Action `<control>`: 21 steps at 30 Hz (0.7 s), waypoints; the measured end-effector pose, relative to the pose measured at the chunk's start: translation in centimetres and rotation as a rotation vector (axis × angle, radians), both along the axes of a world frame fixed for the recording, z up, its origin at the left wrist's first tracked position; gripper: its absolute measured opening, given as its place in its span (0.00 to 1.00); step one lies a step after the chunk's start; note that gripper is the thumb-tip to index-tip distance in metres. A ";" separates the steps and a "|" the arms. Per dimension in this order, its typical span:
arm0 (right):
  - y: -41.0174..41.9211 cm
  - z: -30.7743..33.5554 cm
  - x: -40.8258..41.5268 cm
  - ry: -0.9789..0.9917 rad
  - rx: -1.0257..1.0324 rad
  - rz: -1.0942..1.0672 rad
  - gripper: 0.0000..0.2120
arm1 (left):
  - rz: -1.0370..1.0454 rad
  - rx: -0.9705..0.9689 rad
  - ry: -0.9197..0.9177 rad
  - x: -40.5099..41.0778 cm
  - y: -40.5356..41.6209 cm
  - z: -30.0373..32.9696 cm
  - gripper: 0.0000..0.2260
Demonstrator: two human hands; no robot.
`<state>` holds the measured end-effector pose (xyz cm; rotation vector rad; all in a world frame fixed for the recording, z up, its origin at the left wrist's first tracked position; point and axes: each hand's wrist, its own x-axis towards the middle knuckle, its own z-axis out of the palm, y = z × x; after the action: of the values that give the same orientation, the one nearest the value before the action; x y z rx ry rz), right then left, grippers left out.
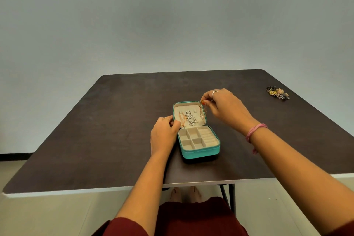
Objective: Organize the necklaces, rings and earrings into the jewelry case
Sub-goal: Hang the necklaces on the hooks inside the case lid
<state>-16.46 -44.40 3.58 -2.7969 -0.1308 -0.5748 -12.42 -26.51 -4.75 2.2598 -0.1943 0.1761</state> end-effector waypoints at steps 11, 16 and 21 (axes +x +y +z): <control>-0.3 -1.0 1.0 0.023 -0.143 0.004 0.10 | -0.136 -0.258 -0.033 -0.2 0.2 0.1 0.16; -0.1 -1.4 1.6 -0.009 -0.190 -0.021 0.11 | -0.158 -0.386 -0.003 -0.7 0.4 0.3 0.16; 0.3 -1.9 2.1 -0.114 -0.230 -0.046 0.11 | -0.177 -0.431 0.000 -0.7 0.7 0.2 0.16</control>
<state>-14.33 -44.05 1.65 -2.9952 -0.1657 -0.7762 -13.09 -25.84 -4.51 1.8045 -0.3225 0.1108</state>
